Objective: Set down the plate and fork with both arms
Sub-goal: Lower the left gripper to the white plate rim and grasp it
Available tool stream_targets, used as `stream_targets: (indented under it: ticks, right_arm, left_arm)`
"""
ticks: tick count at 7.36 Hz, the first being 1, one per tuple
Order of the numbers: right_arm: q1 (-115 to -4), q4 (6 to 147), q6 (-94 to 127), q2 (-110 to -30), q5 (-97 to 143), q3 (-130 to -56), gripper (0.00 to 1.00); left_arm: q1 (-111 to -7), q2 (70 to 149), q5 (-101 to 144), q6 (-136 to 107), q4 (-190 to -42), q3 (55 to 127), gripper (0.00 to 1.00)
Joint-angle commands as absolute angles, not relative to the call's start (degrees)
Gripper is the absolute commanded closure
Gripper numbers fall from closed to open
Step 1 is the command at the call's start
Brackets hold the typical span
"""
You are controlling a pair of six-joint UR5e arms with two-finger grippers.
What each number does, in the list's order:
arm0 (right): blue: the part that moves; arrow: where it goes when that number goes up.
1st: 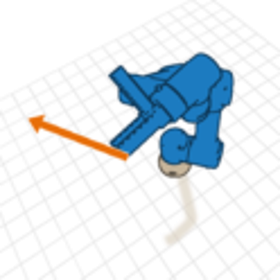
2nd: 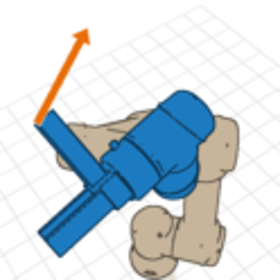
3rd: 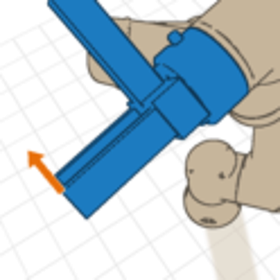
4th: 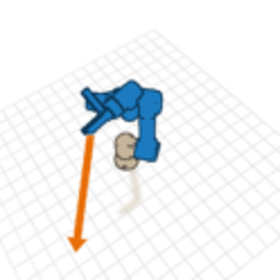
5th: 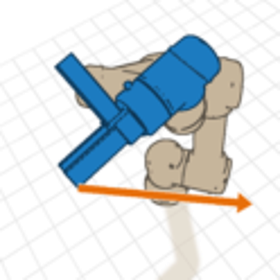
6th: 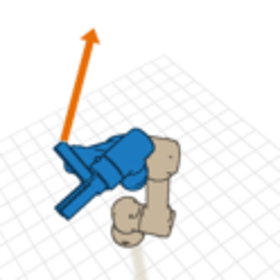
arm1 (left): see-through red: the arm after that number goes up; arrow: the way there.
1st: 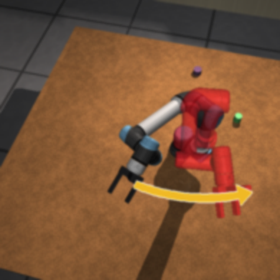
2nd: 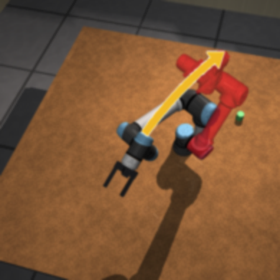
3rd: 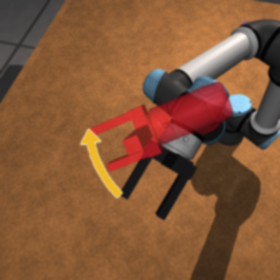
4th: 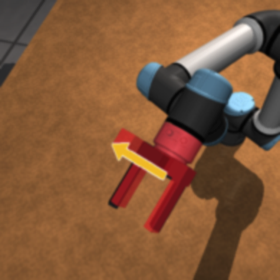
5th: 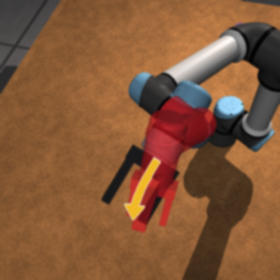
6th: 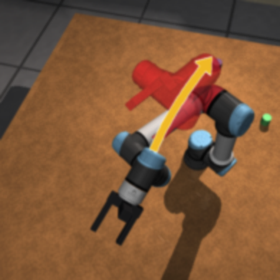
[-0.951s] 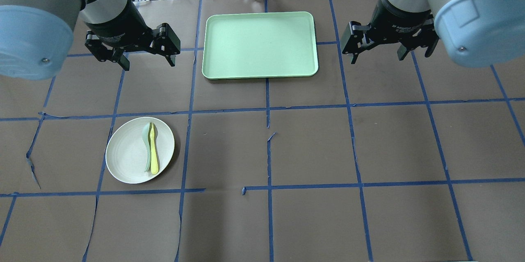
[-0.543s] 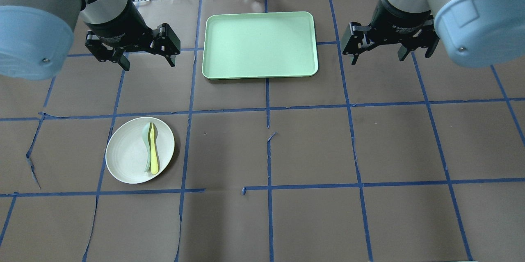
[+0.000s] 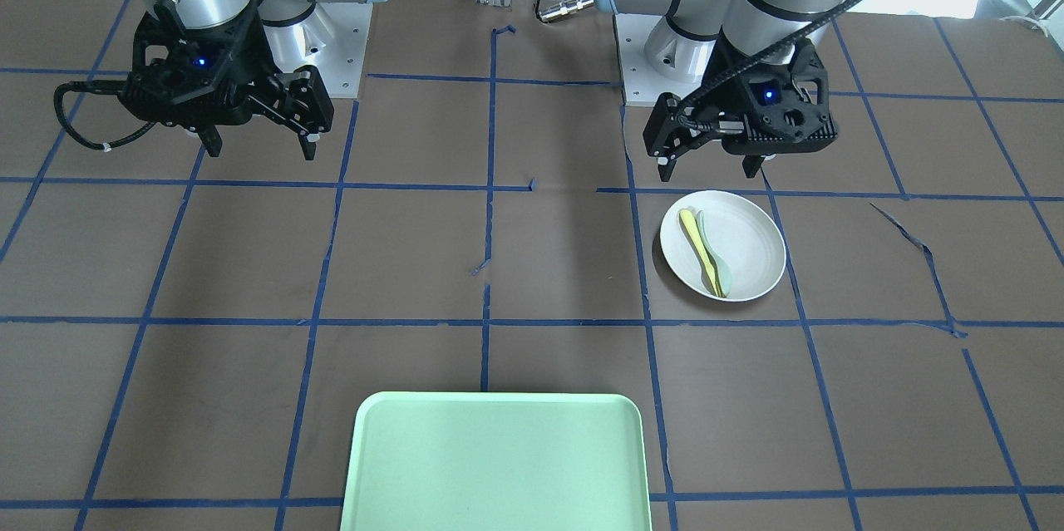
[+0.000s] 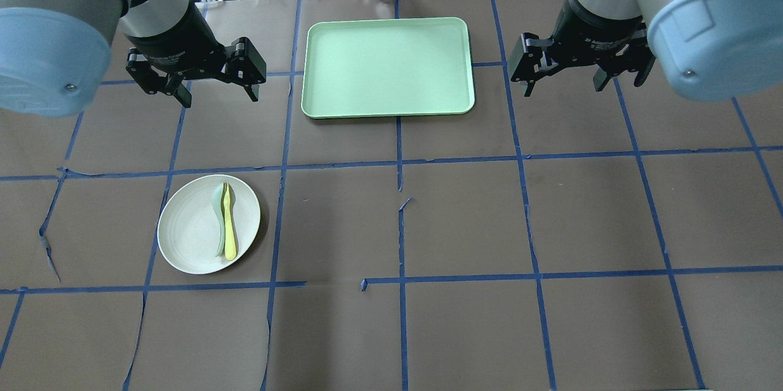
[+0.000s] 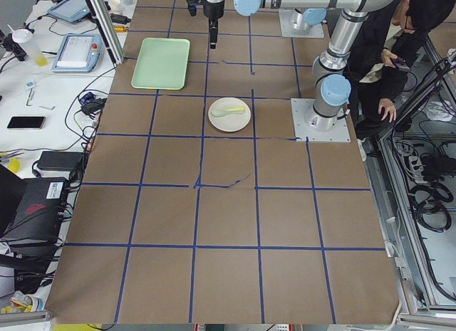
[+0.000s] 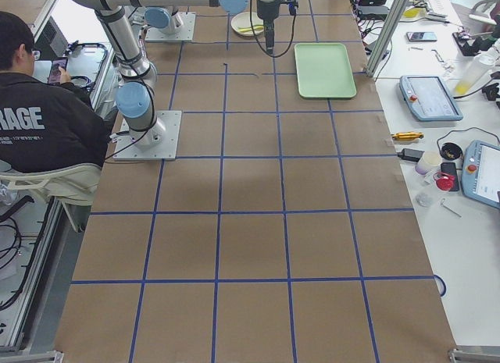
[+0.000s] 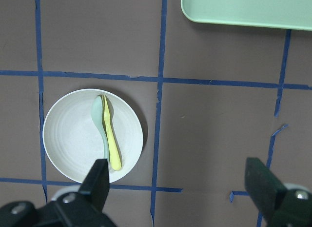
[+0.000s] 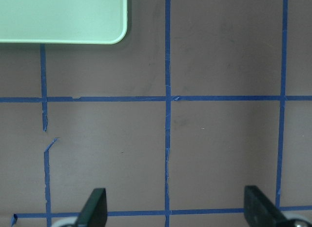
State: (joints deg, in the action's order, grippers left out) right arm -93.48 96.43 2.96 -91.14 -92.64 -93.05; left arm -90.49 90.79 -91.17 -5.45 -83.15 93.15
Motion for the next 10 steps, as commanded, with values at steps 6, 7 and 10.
stream_targets:
  ticks: [6,7,10]
  right_arm:
    - [-93.87,96.5,3.25,-91.05,-92.55,-93.34,0.0]
    - [-93.87,96.5,3.25,-90.97,-92.55,-93.34,0.0]
    - [-93.87,96.5,3.34,-90.97,-92.55,-93.34,0.0]
  left_arm:
    - [-63.21,97.55,-91.14,16.43,-51.01,125.39,0.17]
    - [-62.32,98.78,-91.14,16.52,-48.54,126.55,0.19]
    - [-62.14,100.9,-91.23,16.35,-44.57,128.05,0.47]
